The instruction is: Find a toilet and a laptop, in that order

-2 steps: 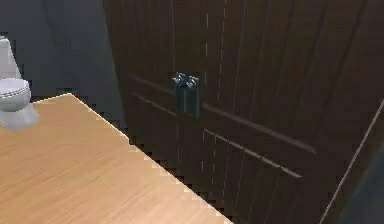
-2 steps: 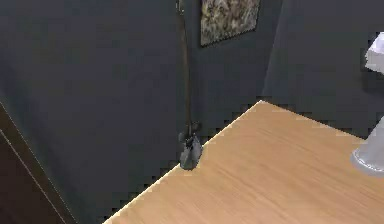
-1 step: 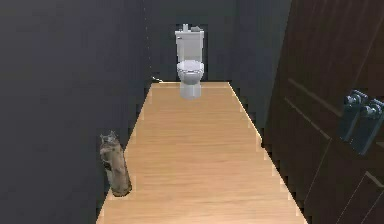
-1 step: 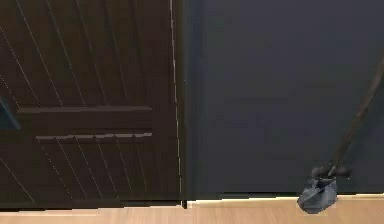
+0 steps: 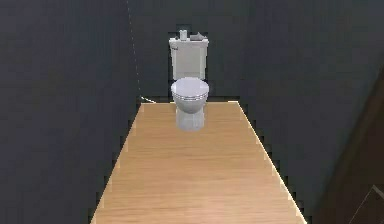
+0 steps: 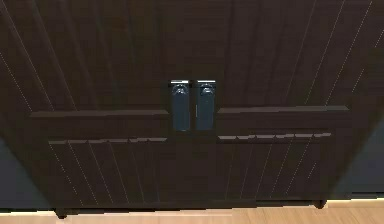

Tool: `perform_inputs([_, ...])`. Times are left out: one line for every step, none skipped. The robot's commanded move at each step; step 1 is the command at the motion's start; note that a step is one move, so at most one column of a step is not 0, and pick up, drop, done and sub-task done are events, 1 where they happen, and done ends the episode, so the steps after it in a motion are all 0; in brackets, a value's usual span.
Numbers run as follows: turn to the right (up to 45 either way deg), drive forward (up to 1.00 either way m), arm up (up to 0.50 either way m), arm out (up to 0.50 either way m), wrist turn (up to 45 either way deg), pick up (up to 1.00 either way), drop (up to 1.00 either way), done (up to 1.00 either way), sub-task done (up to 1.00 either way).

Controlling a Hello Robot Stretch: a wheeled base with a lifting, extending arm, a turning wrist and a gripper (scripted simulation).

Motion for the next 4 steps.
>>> perform_inputs([-9.0, 0.0, 0.0, 0.0, 0.0, 0.0, 0.0, 0.0, 0.0])
perform_inputs([0.0, 1.0, 0.0, 0.0, 0.0, 0.0, 0.0, 0.0, 0.0])
perform_inputs([0.0, 0.4, 0.0, 0.0, 0.0, 0.0, 0.0, 0.0, 0.0])
perform_inputs([18.0, 0.0, 0.0, 0.0, 0.0, 0.0, 0.0, 0.0, 0.0])
